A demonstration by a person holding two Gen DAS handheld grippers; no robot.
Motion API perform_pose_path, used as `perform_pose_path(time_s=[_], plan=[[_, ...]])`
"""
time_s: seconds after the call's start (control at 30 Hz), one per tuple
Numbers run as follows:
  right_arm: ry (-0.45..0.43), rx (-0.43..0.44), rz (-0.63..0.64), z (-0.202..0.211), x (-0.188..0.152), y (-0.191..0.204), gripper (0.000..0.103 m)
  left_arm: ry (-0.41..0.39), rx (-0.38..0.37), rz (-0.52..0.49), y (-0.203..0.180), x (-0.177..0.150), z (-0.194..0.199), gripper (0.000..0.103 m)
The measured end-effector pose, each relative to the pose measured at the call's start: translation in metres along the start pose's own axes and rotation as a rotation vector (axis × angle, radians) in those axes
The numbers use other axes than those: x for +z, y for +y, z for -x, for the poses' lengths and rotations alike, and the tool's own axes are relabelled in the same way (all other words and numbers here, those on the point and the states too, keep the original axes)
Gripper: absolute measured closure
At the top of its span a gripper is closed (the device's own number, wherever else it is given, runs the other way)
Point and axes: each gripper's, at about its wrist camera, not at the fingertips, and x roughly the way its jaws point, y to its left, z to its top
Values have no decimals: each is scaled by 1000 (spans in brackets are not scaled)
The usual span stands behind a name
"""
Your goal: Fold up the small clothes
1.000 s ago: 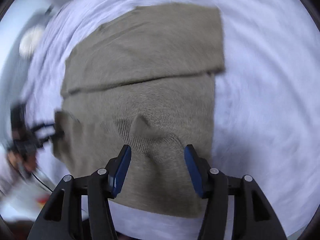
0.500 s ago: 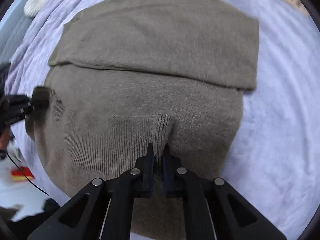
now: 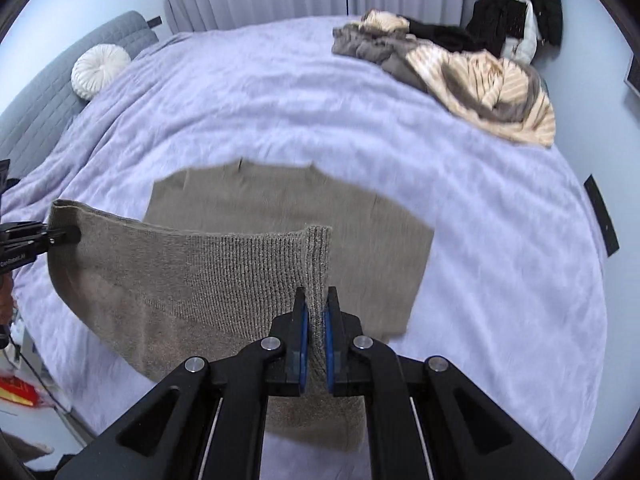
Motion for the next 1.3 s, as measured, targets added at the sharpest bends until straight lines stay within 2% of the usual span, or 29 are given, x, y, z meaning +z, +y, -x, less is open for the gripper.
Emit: perform_pose_path(time_s=[0.13,0.23,0.47,0.6,0.73,0.9,0.93,0.97,1.0,1.03,1.07,1.1,1.17,1.23,1.3], plan=[[-37,13,-21,-36,46,-12,96,-72,43,20,15,44,-34,96],[-15,2,-10,-77,69,-19,96,-61,77,18,25,65,-78,96],[67,1,-50,-173,74,-41,96,11,138,19,45,62,-177,96],[114,20,-145,-216,61,-55,96,65,170,72,59,48,-223,96],[100,20,-175,-230,52,-58,96,63,188,65,57,46,-229,95],[75,31,-218,-223,52,-67,97,65,140,137,70,53,-213,95],[73,31,-230,-220,53,-70,97,66,143,142,72,54,-209,93],[69,20,-245,-217,53,-73,96,69,163,139,73,54,-205,78],[70,-16,-258,-213,54,-77,86,72,217,129,74,55,-201,61],[64,-47,-280,-208,55,-82,77,55,271,117,76,54,-193,28],[46,-76,-319,-200,53,-90,69,19,294,112,79,53,-185,25],[40,-94,-356,-195,52,-98,69,5,291,116,83,53,-177,25],[28,-61,-453,-180,44,-113,69,20,270,162,91,51,-163,25],[27,-28,-468,-166,36,-113,71,1,225,188,90,43,-144,25],[23,17,-430,-151,25,-99,77,-13,189,175,79,35,-131,25]])
